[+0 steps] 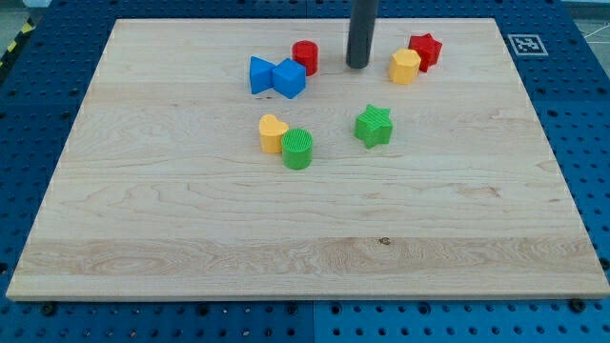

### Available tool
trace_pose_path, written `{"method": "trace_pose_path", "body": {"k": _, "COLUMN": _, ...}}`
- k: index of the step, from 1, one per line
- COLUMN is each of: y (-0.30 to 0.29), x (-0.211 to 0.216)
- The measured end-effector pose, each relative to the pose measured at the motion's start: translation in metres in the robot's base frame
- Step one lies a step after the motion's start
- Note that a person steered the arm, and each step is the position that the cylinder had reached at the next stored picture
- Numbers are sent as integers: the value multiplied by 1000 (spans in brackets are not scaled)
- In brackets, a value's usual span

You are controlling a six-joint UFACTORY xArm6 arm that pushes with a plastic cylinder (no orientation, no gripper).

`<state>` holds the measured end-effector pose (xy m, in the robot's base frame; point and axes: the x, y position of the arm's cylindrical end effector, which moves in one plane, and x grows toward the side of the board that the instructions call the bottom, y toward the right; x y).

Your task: Push the green star closer to the red star

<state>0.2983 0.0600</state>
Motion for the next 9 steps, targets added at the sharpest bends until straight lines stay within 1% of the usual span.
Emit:
{"method": "trace_pose_path", "body": {"k": 1, "y": -7, "x": 20}}
{"method": "trace_pose_path", "body": {"k": 2, "y": -7, "x": 53}}
{"method": "trace_pose_path", "body": {"k": 4, "y": -7, "x": 134}}
{"method": "trace_pose_path", "body": {"k": 7, "y": -7, "x": 149}}
{"method": "trace_pose_path", "body": {"k": 8, "y": 16, "x": 162}}
{"method": "trace_pose_path", "body": {"k": 9, "y": 45, "x": 165}}
